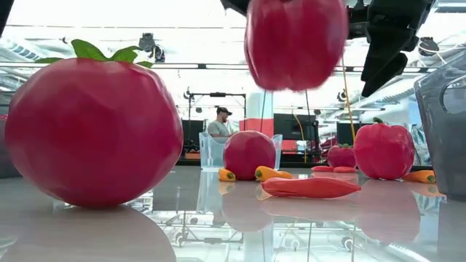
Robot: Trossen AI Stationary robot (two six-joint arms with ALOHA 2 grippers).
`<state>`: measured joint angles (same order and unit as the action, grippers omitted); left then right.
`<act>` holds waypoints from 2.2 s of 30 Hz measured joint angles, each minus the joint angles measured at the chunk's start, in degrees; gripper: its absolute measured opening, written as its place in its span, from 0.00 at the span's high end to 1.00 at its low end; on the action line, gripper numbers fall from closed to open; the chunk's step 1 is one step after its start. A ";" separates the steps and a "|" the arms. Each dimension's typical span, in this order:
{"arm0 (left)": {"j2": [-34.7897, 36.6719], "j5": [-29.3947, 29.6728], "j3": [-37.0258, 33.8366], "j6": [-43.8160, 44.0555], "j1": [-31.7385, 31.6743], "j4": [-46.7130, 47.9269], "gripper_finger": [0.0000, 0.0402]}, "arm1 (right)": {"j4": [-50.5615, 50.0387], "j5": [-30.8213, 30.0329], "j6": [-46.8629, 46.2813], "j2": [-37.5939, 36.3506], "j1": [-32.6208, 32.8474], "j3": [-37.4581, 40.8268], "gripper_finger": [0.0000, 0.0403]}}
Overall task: Sort produce into baskets
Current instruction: Put the bell pepper into the left black bin
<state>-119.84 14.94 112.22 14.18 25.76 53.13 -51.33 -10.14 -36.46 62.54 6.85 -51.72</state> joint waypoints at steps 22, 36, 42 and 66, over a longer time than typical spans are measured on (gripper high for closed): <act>23.86 -4.50 -11.11 52.51 16.33 36.68 0.21 | 4.27 -0.35 -1.44 0.00 0.00 0.00 0.18; 29.59 -5.98 -32.47 96.44 29.47 35.72 0.21 | 9.66 -0.30 -6.05 0.02 0.00 0.00 0.18; 29.74 -7.65 -38.06 111.13 31.39 30.79 0.21 | 9.64 -0.29 -7.96 0.02 0.00 0.00 0.18; 29.67 -13.67 -48.01 111.59 30.99 23.61 0.20 | 10.03 -0.27 -11.56 0.02 -0.02 0.00 0.18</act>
<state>-90.17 1.27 64.21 125.78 56.75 76.73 -41.30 -10.41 -48.02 62.57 6.83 -51.72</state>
